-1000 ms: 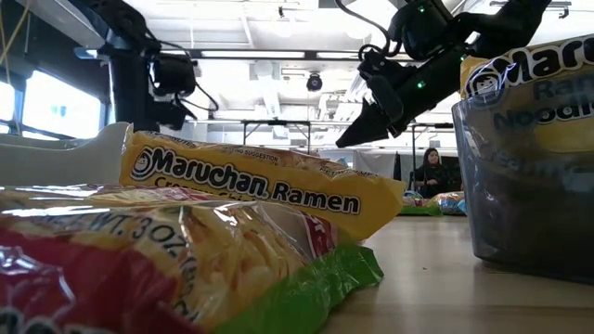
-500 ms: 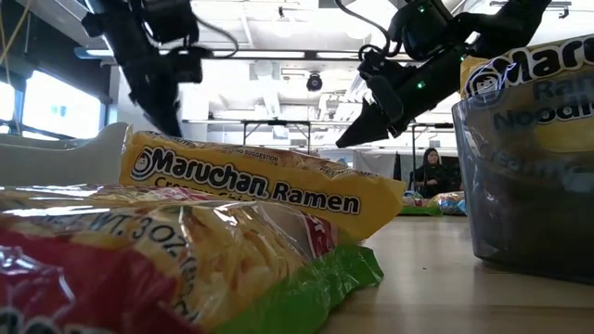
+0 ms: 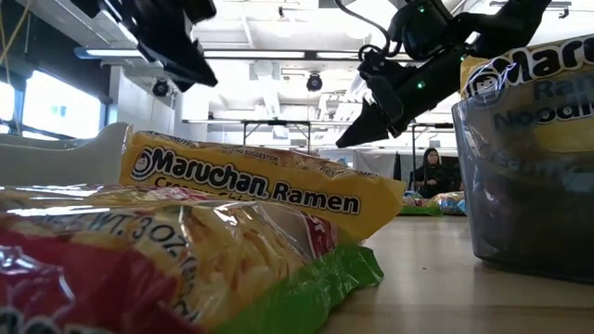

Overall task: Sort Maruchan noodles
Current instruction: Put the green noodle pack into the gray bin

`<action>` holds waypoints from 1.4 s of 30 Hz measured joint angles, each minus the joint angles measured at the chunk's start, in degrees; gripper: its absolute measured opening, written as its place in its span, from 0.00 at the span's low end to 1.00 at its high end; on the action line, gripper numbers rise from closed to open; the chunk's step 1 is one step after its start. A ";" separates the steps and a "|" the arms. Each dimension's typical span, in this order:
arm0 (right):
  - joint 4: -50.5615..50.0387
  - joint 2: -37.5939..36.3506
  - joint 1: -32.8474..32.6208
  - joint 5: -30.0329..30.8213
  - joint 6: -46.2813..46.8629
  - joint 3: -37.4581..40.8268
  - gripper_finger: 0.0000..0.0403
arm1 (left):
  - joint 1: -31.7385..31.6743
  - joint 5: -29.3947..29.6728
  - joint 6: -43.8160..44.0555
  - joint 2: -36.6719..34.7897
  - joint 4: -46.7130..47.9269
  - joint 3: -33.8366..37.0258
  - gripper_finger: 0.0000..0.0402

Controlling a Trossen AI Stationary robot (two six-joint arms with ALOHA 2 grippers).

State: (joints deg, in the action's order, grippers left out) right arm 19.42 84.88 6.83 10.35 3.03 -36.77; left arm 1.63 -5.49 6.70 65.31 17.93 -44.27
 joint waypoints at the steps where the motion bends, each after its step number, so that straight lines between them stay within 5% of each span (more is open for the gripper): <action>1: 0.00 0.00 -0.02 0.00 0.00 0.00 0.00 | 0.54 0.08 1.07 0.05 -0.12 0.00 0.13; 6: 0.02 0.00 -0.02 -0.02 1.05 0.00 0.00 | 0.09 8.11 7.90 0.05 4.95 -0.02 0.13; 11: 0.03 0.00 -0.01 0.00 1.07 0.00 0.00 | -3.86 23.12 5.67 0.05 13.75 -0.02 0.15; 20: 0.04 0.00 0.00 0.00 1.07 0.00 0.00 | -21.96 34.94 5.93 0.05 29.76 0.35 0.24; 30: 0.07 0.00 -0.01 0.00 1.07 0.00 0.00 | -42.51 28.15 0.18 2.92 26.96 0.39 0.40; 42: 0.04 0.00 -0.01 -0.01 1.68 0.00 0.00 | -49.55 29.99 -8.20 16.30 20.23 0.39 0.43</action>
State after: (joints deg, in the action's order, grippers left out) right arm 19.46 84.88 6.82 10.34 4.71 -36.77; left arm -47.92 24.51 -1.51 81.61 38.17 -43.88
